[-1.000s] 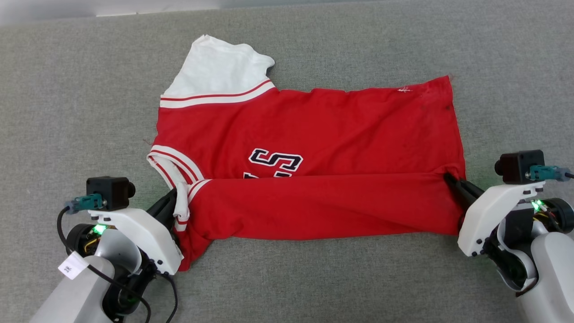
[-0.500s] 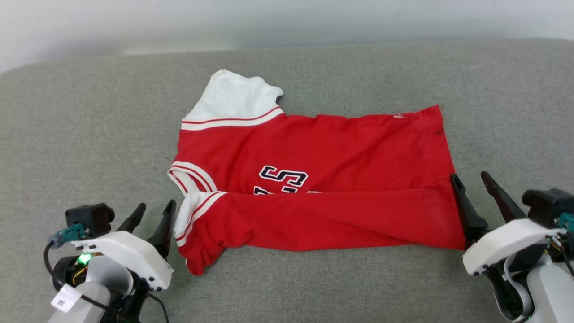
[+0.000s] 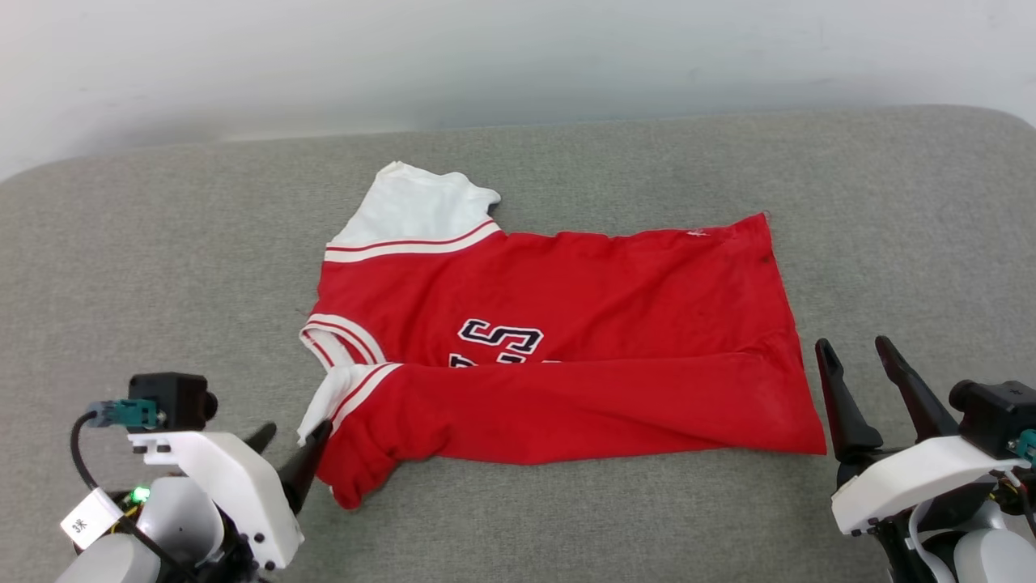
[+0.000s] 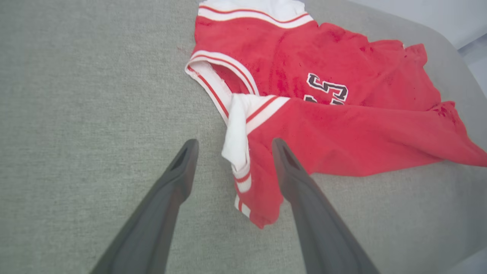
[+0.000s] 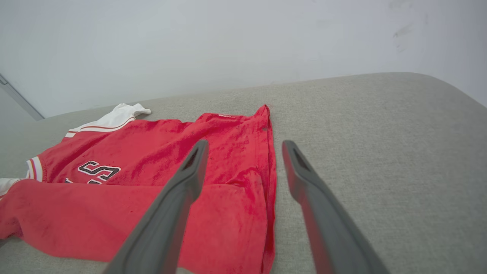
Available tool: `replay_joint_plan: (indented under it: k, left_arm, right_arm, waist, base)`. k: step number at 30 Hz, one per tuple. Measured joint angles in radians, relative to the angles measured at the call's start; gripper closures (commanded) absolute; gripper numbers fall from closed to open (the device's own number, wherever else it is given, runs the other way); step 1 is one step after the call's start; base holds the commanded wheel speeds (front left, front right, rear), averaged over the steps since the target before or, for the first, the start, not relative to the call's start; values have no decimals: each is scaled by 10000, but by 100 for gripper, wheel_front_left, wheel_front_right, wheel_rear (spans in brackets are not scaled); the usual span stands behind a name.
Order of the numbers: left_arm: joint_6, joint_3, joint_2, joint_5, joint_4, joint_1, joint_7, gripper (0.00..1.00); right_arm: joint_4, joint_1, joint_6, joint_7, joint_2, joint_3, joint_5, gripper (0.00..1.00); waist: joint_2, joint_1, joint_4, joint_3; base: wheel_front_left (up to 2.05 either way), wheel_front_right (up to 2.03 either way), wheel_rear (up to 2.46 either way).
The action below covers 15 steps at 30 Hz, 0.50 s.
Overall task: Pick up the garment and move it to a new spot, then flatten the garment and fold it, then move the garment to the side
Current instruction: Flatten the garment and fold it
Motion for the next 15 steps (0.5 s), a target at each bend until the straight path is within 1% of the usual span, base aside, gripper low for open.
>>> replay_joint_plan:
  k: [3, 7, 9, 15]
  left_arm:
    - [176, -146, 236, -291, -261, 154, 830, 0]
    - [399, -244, 355, -506, -217, 197, 1432, 0]
    - [387, -295, 263, -727, -127, 200, 1597, 0]
    - [119, -424, -90, -1053, 663, -90, 1854, 0]
  right_arm:
    - [-322, 78, 0, 125, 176, 0, -71, 0]
    - [-508, 92, 0, 151, 320, -4, -67, 0]
    - [-566, 89, 0, 167, 362, -17, -61, 0]
    - [-600, 8, 0, 234, 397, -23, -15, 0]
  waist:
    - [0, 0, -185, 76]
    - [0, 0, -400, 311]
    - [0, 0, -477, 463]
    - [0, 0, -630, 920]
  base:
    - [0, 0, 0]
    - [0, 0, 0]
    - [0, 0, 0]
    - [0, 0, 0]
